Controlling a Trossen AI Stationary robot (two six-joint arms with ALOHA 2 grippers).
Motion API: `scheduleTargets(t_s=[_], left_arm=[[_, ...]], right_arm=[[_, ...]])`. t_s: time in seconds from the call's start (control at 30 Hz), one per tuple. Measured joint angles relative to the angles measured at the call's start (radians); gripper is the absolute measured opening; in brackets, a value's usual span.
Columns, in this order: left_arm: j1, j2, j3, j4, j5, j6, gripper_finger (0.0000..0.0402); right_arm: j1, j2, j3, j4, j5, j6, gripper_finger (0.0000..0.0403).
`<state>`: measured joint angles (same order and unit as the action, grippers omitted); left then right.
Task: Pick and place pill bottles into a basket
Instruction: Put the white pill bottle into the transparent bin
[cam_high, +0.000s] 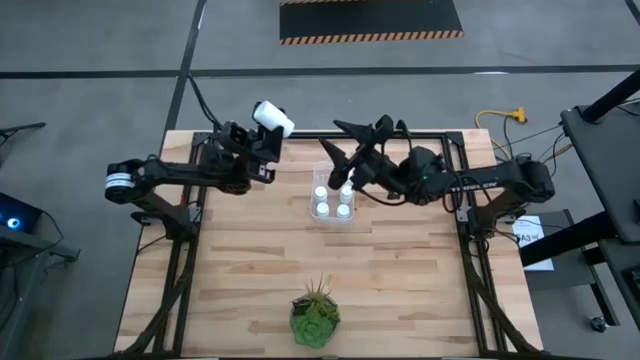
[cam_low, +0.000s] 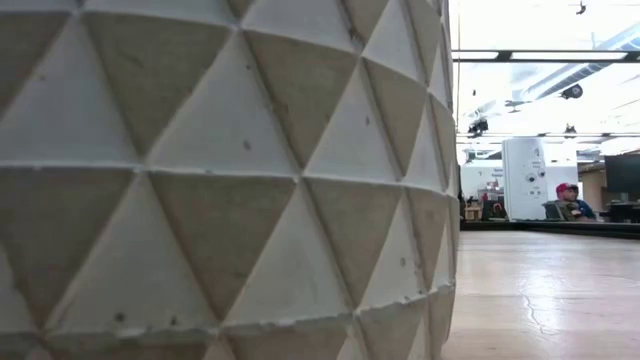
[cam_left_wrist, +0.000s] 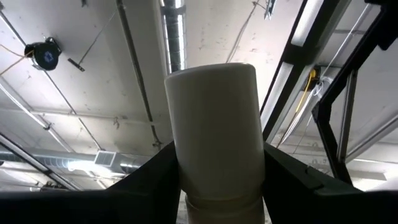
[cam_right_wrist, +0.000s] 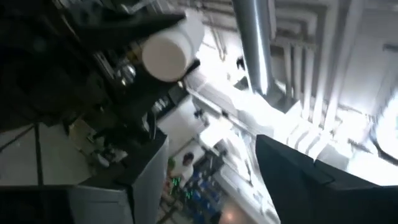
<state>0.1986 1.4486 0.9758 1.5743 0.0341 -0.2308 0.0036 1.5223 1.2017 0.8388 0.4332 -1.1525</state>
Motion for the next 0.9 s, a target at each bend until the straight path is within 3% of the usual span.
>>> scheduleTargets(t_s=[0.2, 0.47, 0.9], left_arm=[[0.0, -0.012, 0.0, -0.004, -0.001, -0.1, 0.0161], [0.0, -0.01, -0.002, -0.004, -0.003, -0.07, 0.016], [0.0, -0.009, -0.016, -0.048, 0.013, -0.069, 0.016]], right_arm=[[-0.004, -0.001, 0.011, -0.028, -0.122, -0.014, 0.0277], [-0.007, -0.001, 0.021, -0.024, -0.138, -0.021, 0.0326], [-0.006, -0.002, 0.021, -0.055, -0.121, -0.019, 0.0329]])
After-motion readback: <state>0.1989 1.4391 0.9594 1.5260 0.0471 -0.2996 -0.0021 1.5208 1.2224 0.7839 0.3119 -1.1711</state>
